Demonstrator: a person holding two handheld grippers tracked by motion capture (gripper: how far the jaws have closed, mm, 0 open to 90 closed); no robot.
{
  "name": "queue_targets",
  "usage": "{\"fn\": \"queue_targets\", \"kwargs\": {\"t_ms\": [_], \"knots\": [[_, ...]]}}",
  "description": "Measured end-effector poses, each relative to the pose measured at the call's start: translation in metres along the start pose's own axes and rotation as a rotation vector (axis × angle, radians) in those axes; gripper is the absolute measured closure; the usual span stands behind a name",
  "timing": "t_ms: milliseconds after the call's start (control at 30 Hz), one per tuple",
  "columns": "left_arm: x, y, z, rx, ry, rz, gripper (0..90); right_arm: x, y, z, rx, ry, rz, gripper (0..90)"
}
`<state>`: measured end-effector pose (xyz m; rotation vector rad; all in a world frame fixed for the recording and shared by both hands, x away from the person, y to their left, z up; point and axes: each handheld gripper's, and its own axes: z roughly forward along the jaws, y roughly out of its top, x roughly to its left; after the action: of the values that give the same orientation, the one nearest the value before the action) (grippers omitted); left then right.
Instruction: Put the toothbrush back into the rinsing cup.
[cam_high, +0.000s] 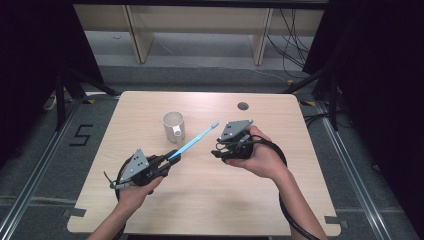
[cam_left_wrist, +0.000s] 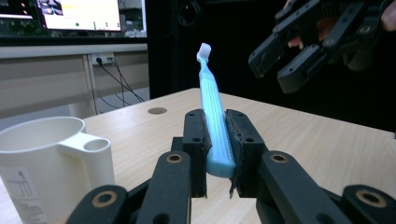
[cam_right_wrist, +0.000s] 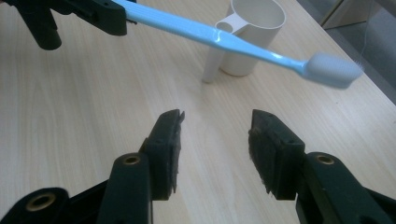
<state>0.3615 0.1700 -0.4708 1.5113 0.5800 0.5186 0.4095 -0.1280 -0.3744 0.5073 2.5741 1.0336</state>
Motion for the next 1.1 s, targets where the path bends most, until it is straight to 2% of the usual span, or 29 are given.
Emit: {"fn": "queue_targets", "kwargs": {"t_ms": [33,67,133,200,267,300,333,367,400,433,467,500,567,600,633,667,733,767,800,900,967,1100], "knots": [[0.001,0.002,-0.001,-0.016,0.006,0.002,78.1,0.001,-0.003,0.002,0.000,-0.004,0.016,54.3],[0.001,0.003,-0.001,-0.024,0.009,0.004,78.1,0.001,-0.004,0.004,-0.013,-0.003,0.004,54.4],[0.002,0.004,-0.001,-0.029,0.013,0.008,78.1,0.002,-0.005,0.005,-0.019,-0.009,0.017,54.3],[0.003,0.005,-0.001,-0.047,0.017,0.007,78.1,0.005,-0.008,0.009,-0.062,-0.009,0.060,54.3],[0.003,0.007,-0.002,-0.058,0.021,0.007,78.1,0.006,-0.008,0.011,-0.096,-0.006,0.071,54.1],[0.003,0.007,-0.002,-0.058,0.021,0.007,78.1,0.006,-0.008,0.011,-0.096,-0.006,0.071,54.1],[0.003,0.008,-0.002,-0.068,0.025,0.002,78.1,0.008,-0.007,0.012,-0.127,-0.005,0.094,53.5],[0.003,0.008,-0.002,-0.068,0.025,0.002,78.1,0.008,-0.007,0.012,-0.127,-0.005,0.094,53.5],[0.004,0.009,-0.002,-0.080,0.026,0.001,78.1,0.008,-0.005,0.015,-0.178,-0.003,0.109,53.2],[0.004,0.009,-0.002,-0.080,0.026,0.001,78.1,0.008,-0.005,0.015,-0.178,-0.003,0.109,53.2],[0.003,0.009,-0.002,-0.088,0.026,-0.001,78.1,0.009,-0.004,0.017,-0.219,0.004,0.149,52.8],[0.003,0.010,-0.002,-0.090,0.027,-0.002,78.1,0.010,-0.003,0.019,-0.237,0.012,0.169,52.6],[0.003,0.010,-0.002,-0.094,0.027,-0.003,78.1,0.010,-0.001,0.023,-0.272,0.013,0.186,52.4],[0.003,0.009,-0.002,-0.097,0.028,-0.005,78.1,0.011,0.000,0.026,-0.283,0.031,0.212,52.2],[0.003,0.009,-0.002,-0.097,0.028,-0.005,78.1,0.011,0.000,0.026,-0.283,0.031,0.212,52.2],[0.003,0.010,-0.002,-0.099,0.028,-0.007,78.1,0.012,0.002,0.030,-0.306,0.046,0.236,51.7],[0.003,0.010,-0.002,-0.101,0.028,-0.008,78.1,0.011,0.003,0.032,-0.314,0.060,0.244,51.7],[0.003,0.010,-0.002,-0.102,0.028,-0.009,78.1,0.012,0.004,0.032,-0.320,0.061,0.271,51.6],[0.003,0.010,-0.002,-0.103,0.027,-0.008,78.1,0.011,0.006,0.035,-0.340,0.086,0.296,50.7],[0.003,0.010,-0.002,-0.109,0.027,-0.011,78.1,0.010,0.008,0.037,-0.371,0.096,0.317,50.4],[0.003,0.010,-0.003,-0.112,0.028,-0.009,78.1,0.009,0.010,0.038,-0.382,0.103,0.356,49.4],[0.003,0.011,-0.003,-0.114,0.029,-0.008,78.1,0.007,0.011,0.040,-0.396,0.106,0.362,48.9]]}}
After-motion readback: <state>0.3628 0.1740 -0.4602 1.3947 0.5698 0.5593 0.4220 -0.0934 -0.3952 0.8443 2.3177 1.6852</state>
